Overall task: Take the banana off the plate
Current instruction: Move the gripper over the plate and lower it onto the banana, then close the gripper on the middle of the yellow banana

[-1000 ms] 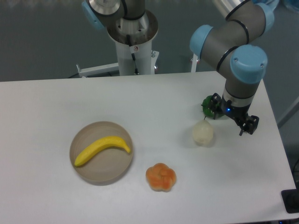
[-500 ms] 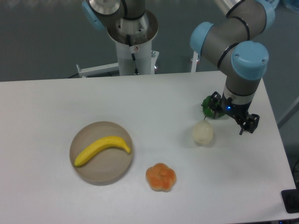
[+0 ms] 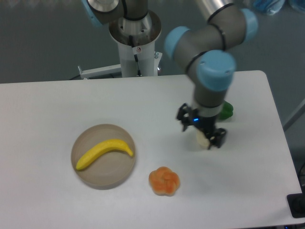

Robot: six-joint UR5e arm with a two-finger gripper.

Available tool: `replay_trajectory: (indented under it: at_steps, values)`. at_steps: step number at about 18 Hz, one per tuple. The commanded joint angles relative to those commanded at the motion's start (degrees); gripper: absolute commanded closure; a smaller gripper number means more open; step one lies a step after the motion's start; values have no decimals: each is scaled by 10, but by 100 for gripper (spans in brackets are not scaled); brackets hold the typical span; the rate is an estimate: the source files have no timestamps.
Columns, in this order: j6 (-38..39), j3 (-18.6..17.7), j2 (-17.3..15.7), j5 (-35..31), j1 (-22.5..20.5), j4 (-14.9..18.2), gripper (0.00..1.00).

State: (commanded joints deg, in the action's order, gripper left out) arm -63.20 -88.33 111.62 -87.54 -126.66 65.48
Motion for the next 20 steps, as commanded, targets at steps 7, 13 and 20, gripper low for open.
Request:
replay_trajectory:
  at_steps: [7,13,20]
  values:
    - [34,-75,43,4,123,-84,0]
    - [71,-91,47,15,171,-84,0]
    - [145,-111,51,15,185,-85,0]
